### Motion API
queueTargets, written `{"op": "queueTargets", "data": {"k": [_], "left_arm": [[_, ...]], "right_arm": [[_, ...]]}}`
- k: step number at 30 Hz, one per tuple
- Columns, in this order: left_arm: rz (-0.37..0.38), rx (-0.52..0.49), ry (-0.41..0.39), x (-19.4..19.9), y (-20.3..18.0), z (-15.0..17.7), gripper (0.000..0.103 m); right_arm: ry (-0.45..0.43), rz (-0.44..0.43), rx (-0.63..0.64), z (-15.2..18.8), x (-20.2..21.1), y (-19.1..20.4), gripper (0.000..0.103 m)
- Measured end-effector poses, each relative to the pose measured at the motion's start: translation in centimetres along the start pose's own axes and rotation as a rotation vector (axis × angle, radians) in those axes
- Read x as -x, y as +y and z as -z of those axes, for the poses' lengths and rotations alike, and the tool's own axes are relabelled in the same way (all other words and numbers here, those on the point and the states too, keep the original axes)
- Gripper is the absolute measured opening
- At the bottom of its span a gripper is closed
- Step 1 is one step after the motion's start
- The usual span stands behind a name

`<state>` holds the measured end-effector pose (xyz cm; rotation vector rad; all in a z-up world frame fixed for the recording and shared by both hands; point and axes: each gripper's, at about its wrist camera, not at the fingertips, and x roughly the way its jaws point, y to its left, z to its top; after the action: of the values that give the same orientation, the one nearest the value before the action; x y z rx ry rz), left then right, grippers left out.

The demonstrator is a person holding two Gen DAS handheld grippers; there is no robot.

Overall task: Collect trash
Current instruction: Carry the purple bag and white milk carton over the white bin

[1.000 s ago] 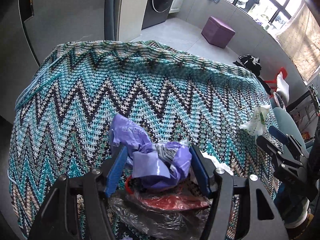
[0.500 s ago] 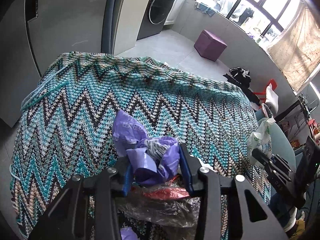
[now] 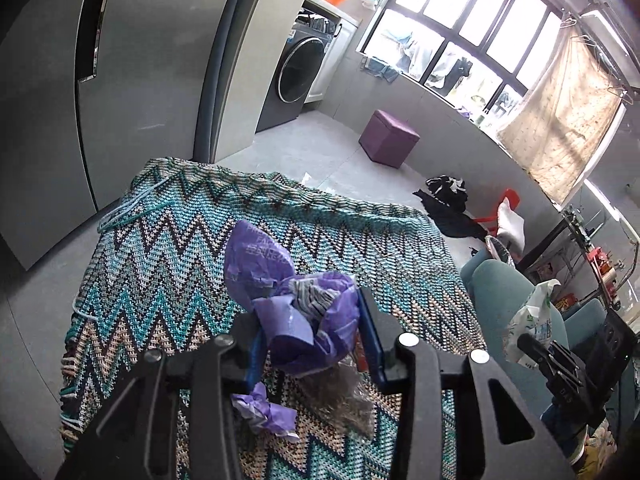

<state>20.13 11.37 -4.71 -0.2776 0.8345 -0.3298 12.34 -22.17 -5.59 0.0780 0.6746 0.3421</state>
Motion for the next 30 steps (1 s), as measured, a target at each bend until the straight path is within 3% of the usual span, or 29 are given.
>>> {"op": "queueTargets", "data": {"k": [7, 14, 20, 30], "left_arm": [[0.072, -0.046, -0.044, 3.8, -3.7, 1.4, 0.038], [0.152, -0.126, -0.022, 3.7, -10.3, 2.4, 0.038], [0.231, -0.238, 0.062, 0.0, -19.0, 3.6, 0.038], [0.328, -0.361, 0.267, -10.6, -33.1, 7.8, 0.038]], "right_arm": [[-0.096, 0.011, -0.003, 1.3, 7.2, -0.2, 0.014], [-0.161, 0.048, -0.034, 2.8, 11.9, -2.7, 0.014], [-0.181, 0.101, -0.13, 5.1, 13.8, -7.8, 0.014], [-0.121, 0.18, -0.316, 10.3, 14.2, -17.7, 0.014]]}}
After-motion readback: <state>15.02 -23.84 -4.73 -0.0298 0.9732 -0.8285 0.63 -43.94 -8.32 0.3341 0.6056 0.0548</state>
